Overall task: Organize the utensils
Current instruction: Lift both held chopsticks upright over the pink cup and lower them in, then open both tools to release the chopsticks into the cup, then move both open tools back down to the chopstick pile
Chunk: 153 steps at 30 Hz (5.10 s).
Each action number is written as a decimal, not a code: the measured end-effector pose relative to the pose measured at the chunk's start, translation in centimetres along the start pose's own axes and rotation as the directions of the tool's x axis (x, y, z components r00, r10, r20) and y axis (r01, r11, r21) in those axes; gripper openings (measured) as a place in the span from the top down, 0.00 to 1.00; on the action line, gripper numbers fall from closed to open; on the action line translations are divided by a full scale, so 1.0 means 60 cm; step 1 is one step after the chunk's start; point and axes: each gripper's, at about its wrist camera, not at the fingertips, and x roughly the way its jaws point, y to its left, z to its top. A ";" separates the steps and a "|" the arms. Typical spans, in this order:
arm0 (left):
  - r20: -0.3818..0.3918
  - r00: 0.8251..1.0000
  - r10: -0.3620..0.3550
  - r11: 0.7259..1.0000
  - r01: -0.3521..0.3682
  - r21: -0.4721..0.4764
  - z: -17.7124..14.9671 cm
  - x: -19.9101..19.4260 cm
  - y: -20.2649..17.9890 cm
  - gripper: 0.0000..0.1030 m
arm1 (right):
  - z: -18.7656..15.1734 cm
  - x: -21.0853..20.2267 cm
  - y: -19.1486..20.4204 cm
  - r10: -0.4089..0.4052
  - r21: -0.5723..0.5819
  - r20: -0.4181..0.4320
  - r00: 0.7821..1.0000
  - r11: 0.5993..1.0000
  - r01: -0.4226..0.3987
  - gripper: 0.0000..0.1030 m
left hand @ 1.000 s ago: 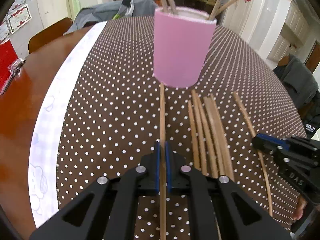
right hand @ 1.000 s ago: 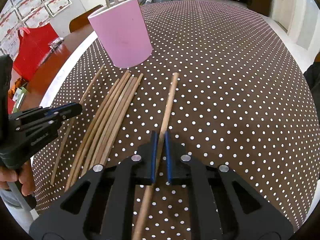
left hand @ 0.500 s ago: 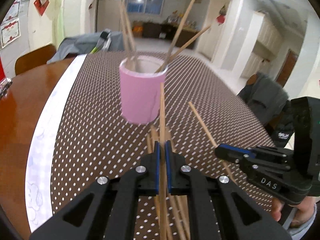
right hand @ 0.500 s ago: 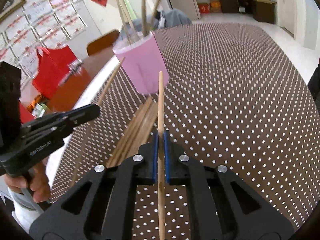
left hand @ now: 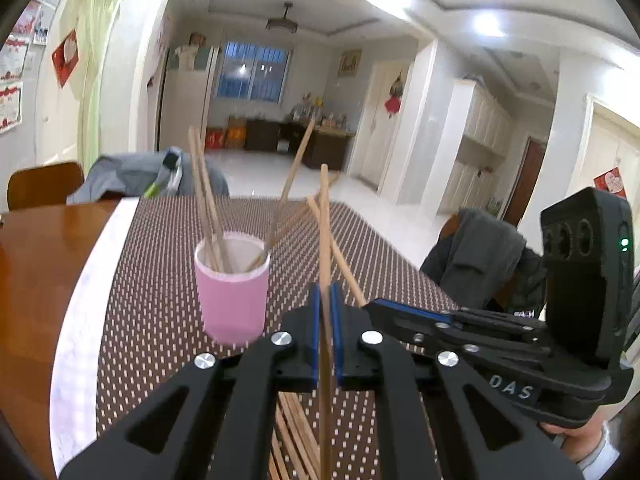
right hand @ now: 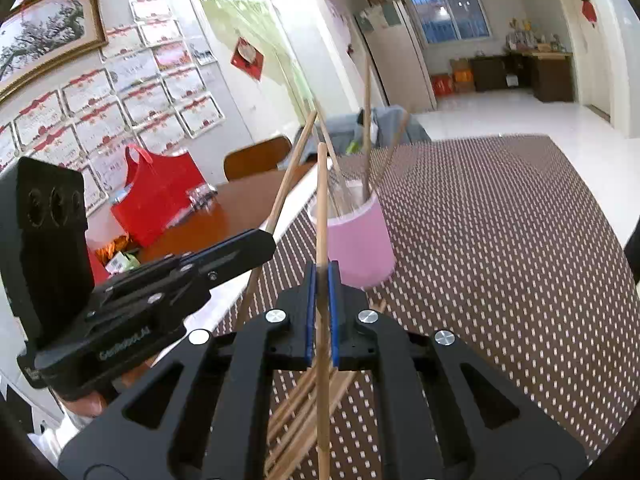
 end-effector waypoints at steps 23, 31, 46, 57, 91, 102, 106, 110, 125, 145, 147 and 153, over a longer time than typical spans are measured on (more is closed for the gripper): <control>0.440 0.888 0.130 0.987 -0.076 -0.138 0.099 0.046 0.084 0.94 | 0.141 0.142 0.041 -0.023 -0.052 0.345 0.938 0.998 0.043 0.94; 0.525 0.834 0.168 0.981 -0.086 -0.177 0.119 0.072 0.118 0.94 | 0.157 0.172 0.040 -0.038 -0.073 0.435 0.899 0.994 0.078 0.94; 0.507 0.833 0.220 0.967 -0.119 -0.225 0.093 0.132 0.171 0.94 | 0.151 0.209 0.021 -0.060 -0.033 0.527 0.848 0.995 0.091 0.94; 0.438 0.871 0.224 0.965 -0.134 -0.227 0.085 0.143 0.177 0.84 | 0.139 0.224 0.024 -0.067 -0.042 0.535 0.842 0.994 0.106 0.94; 0.266 0.907 0.326 0.941 -0.284 -0.184 0.055 0.041 0.132 0.47 | 0.065 0.187 0.042 -0.168 -0.041 0.351 0.921 0.980 0.195 0.90; 0.226 0.918 0.325 0.941 -0.289 -0.177 0.035 0.001 0.120 0.40 | 0.050 0.144 0.046 -0.227 -0.028 0.341 0.912 0.968 0.251 0.44; 0.214 0.922 0.323 0.942 -0.291 -0.167 0.028 -0.013 0.111 0.40 | 0.042 0.121 0.043 -0.243 -0.014 0.336 0.910 0.965 0.263 0.44; 0.190 0.930 0.315 0.945 -0.289 -0.154 0.017 -0.020 0.100 0.40 | 0.026 0.104 0.039 -0.254 -0.011 0.321 0.912 0.962 0.272 0.44; -0.222 0.943 0.247 0.966 -0.256 -0.013 -0.073 0.047 0.075 0.39 | -0.054 0.099 -0.010 -0.298 0.065 0.058 0.953 0.954 0.294 0.42; -0.489 0.826 0.280 0.959 -0.264 0.104 -0.175 0.107 0.074 0.39 | -0.119 0.127 -0.027 -0.254 0.101 -0.129 0.959 0.958 0.267 0.37; -0.488 0.822 0.295 0.955 -0.276 0.111 -0.172 0.110 0.073 0.38 | -0.121 0.128 -0.026 -0.256 0.096 -0.133 0.958 0.958 0.269 0.37; -0.513 0.797 0.318 0.946 -0.303 0.115 -0.171 0.128 0.078 0.37 | -0.119 0.142 -0.019 -0.267 0.064 -0.157 0.951 0.958 0.279 0.36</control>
